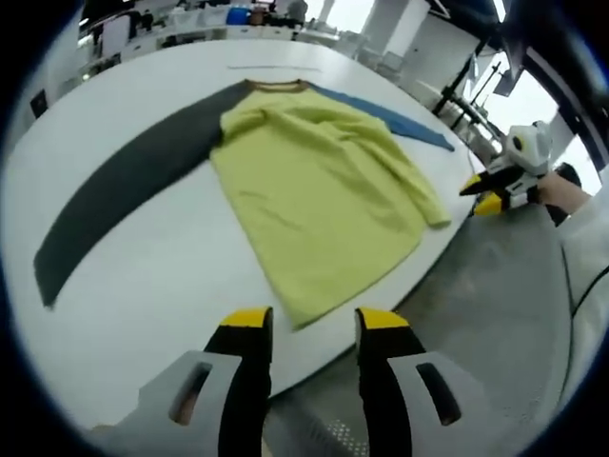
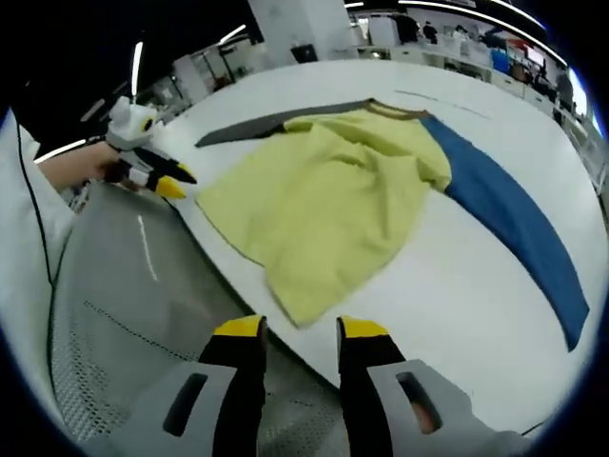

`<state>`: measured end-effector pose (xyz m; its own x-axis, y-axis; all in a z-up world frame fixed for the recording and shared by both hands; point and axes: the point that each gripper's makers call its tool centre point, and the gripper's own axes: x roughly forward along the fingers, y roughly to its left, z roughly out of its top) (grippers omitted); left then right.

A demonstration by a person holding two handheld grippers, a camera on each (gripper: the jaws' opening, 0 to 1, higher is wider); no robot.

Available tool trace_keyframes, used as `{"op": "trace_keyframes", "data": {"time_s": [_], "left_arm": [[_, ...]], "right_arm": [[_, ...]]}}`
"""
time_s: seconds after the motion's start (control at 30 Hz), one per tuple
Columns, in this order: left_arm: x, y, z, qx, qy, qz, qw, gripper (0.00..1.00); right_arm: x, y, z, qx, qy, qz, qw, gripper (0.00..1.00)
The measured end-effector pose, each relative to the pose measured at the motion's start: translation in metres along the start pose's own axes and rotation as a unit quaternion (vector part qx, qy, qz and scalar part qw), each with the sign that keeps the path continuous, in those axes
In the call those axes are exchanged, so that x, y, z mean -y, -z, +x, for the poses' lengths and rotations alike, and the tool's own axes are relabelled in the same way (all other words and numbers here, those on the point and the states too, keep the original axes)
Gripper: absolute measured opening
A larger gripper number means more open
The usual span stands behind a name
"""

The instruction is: Fold the garment on the visible template until the final outline fits inside the template.

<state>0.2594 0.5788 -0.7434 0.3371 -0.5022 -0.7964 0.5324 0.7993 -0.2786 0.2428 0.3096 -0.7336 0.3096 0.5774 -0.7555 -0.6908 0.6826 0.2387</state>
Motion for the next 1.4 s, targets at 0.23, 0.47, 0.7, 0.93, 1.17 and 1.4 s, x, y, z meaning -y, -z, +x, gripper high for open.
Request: {"op": "trace_keyframes", "data": {"time_s": [0.23,0.47,0.7,0.93,1.17,1.4], "left_arm": [[-0.004,0.003,0.004,-0.006,0.001,-0.001,1.0,0.28],[-0.005,0.005,0.009,-0.012,0.002,-0.005,0.9999,0.22],[-0.006,0.006,0.014,-0.024,0.007,0.003,0.9997,0.21],[-0.006,0.006,0.016,-0.037,0.006,0.015,0.9992,0.18],[-0.007,0.009,0.019,-0.044,0.002,0.022,0.9988,0.13],[-0.011,0.008,0.021,-0.048,-0.007,0.023,0.9986,0.07]], "right_arm": [[0.002,0.003,0.007,-0.013,-0.002,-0.016,0.9998,0.22],[0.001,0.008,0.015,-0.034,-0.007,-0.039,0.9986,0.19],[0.002,0.01,0.022,-0.051,-0.001,-0.079,0.9956,0.15],[-0.001,0.017,0.029,-0.076,-0.006,-0.118,0.9901,0.14],[0.0,0.015,0.031,-0.078,-0.006,-0.13,0.9884,0.12],[0.001,0.014,0.034,-0.082,-0.006,-0.138,0.9871,0.09]]}}
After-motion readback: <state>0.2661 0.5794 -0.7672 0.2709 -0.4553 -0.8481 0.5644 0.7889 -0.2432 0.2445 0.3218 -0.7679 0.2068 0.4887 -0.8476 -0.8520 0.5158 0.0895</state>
